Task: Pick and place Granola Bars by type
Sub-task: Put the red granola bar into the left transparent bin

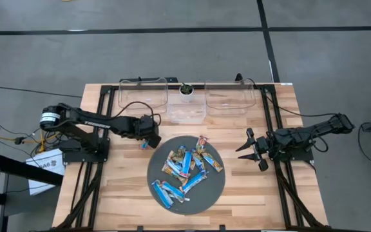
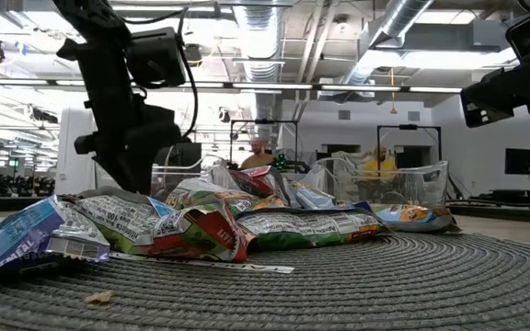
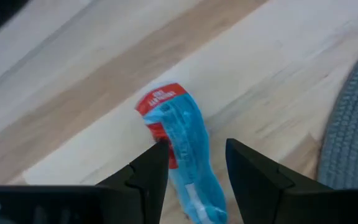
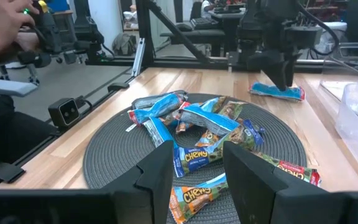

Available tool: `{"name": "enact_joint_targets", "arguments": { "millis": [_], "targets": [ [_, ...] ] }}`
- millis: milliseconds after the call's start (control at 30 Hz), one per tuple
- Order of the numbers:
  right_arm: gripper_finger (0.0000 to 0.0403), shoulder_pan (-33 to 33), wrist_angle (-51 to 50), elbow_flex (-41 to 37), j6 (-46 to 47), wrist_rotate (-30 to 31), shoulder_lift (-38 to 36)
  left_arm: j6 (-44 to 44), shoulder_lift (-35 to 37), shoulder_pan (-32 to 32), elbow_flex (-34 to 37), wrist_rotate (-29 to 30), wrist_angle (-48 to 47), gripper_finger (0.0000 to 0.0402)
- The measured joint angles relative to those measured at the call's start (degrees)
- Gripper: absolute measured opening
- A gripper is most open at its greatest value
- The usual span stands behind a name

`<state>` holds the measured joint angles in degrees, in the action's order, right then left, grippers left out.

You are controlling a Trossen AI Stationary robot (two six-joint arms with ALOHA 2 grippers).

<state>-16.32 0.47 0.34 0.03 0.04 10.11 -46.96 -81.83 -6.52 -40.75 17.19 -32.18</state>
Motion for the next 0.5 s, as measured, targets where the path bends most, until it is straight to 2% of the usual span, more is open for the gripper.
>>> {"name": "enact_joint_targets", "arguments": {
  "millis": [233, 500],
  "targets": [
    [0.0134, 0.00, 0.00, 0.01, 0.00, 0.01, -0.02, -1.86, -0.39, 0.04, 0.00, -0.50, -1.67, 0.0154],
    [0.0134, 0.01, -0.01, 0.01, 0.00, 0.00, -0.01, -2.35, -4.75, 0.04, 0.02, -5.22, 0.57, 0.0154]
  ]
}}
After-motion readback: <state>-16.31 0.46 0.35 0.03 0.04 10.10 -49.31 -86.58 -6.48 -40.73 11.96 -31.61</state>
